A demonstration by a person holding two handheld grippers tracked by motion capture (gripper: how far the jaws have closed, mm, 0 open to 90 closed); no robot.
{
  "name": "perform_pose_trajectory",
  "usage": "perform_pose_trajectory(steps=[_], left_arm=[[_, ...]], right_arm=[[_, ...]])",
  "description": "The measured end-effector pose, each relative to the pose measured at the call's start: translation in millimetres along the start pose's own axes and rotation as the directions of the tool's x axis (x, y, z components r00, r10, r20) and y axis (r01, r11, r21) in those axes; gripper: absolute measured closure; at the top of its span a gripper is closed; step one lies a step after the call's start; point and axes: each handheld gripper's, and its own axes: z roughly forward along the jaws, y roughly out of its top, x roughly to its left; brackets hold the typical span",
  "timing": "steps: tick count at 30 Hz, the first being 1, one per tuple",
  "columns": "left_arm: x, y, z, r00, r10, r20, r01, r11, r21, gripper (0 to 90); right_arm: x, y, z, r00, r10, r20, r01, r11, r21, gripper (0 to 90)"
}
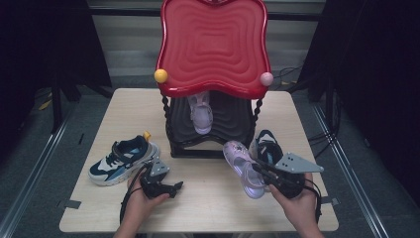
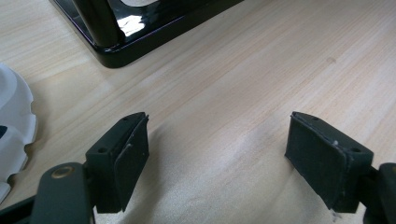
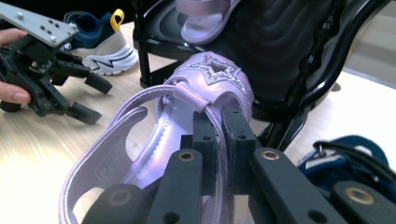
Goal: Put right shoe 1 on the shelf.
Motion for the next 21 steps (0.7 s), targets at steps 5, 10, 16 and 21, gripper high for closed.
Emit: perform_pose_trajectory(steps=[5,10,16,21], left_arm=[[0.1,0.0,0.0,1.0,0.0,0.001,0.0,1.0,0.001,20.9],[0.1,0.1,0.0,1.0,-0.001,0.001,0.001,1.0,0.002,20.8],[0.1,0.1,0.0,1.0,-0.001,0.001,0.001,1.0,0.002,20.8],[0.1,0.2,0.0,1.0,-0.001,0.001,0.001,1.0,0.002,20.8]], right_arm=[[2.3,6.8,-2.3,0.9999,-0.012,-0.008,0.012,1.0,-0.004,84.7],[0.2,16.6,-7.7,0.9998,-0.011,0.014,0.012,0.999,-0.035,84.7],[-6.0,28.7,-3.9,0.9991,0.009,0.043,-0.006,0.997,-0.07,84.7],[-9.3,33.8,2.1,0.9977,0.009,0.067,-0.004,0.996,-0.084,84.6]])
